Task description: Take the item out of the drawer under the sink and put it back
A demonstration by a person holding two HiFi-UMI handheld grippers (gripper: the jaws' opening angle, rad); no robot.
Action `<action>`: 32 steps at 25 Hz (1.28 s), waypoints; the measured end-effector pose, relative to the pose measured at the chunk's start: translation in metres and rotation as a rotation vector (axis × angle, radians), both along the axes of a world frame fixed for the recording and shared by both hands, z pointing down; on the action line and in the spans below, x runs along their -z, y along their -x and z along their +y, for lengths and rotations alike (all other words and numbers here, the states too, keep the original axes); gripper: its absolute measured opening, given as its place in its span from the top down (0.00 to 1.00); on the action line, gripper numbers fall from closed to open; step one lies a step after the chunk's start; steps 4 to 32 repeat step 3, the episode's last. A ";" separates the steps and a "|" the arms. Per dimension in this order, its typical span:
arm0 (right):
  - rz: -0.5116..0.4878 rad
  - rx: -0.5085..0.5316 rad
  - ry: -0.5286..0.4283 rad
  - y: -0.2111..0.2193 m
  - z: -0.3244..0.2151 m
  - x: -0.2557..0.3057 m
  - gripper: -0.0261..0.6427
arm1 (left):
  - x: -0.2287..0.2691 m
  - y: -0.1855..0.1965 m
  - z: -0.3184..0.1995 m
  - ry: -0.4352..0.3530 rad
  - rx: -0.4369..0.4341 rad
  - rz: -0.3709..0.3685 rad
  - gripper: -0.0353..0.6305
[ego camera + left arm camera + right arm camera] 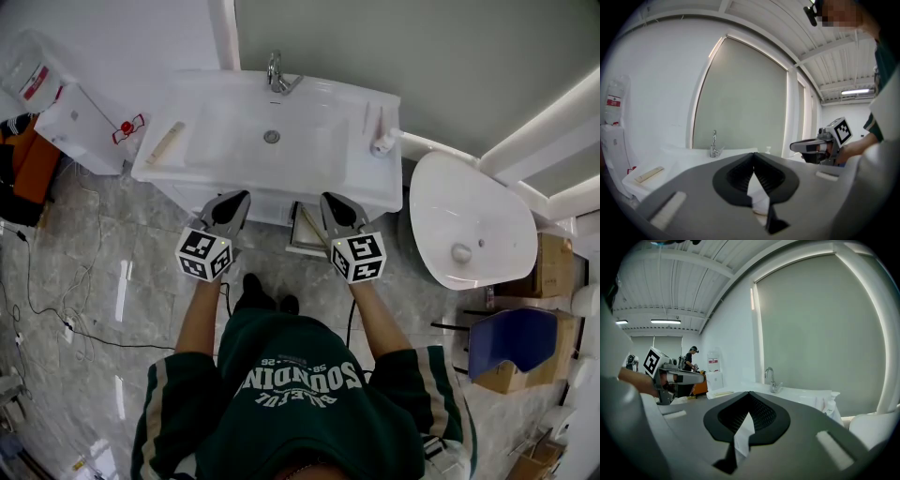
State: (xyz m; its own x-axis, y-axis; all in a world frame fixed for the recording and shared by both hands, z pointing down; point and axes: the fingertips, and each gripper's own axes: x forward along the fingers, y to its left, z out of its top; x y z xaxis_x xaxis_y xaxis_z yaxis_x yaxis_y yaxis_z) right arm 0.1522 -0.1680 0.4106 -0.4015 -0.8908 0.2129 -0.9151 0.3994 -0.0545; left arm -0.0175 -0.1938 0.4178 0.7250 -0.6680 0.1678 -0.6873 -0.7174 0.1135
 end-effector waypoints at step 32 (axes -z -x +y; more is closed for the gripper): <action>0.001 0.004 -0.001 0.000 0.000 0.000 0.96 | 0.001 -0.001 0.000 0.000 0.002 0.003 0.87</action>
